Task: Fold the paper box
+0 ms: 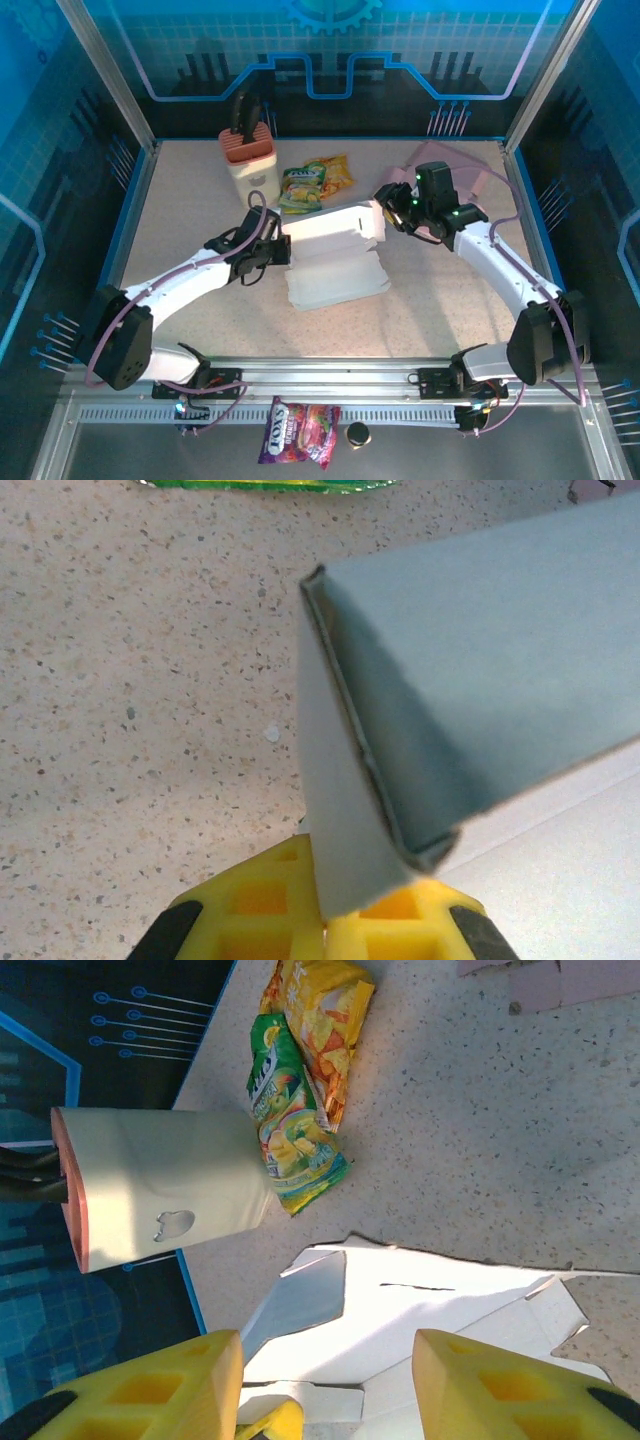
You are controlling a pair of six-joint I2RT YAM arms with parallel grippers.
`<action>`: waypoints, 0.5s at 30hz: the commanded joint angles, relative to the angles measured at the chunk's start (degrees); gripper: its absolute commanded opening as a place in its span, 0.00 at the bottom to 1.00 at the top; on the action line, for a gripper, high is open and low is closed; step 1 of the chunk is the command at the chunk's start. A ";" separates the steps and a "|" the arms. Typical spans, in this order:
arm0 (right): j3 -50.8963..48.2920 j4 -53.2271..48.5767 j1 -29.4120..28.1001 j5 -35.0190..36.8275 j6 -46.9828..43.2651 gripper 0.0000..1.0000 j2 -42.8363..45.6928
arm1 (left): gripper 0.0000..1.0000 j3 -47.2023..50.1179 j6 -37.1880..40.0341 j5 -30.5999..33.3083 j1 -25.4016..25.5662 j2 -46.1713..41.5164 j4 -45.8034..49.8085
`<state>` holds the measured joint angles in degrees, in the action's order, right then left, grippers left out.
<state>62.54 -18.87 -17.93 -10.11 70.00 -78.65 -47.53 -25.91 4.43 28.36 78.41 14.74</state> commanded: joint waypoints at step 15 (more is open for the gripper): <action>1.86 6.77 14.40 -31.71 -31.51 0.40 -0.06 | 0.00 -5.63 2.63 -37.82 -14.88 -0.50 -0.74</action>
<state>61.06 -14.68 -3.68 -31.33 46.02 -77.03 -49.74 -25.96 -22.35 15.25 76.51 13.89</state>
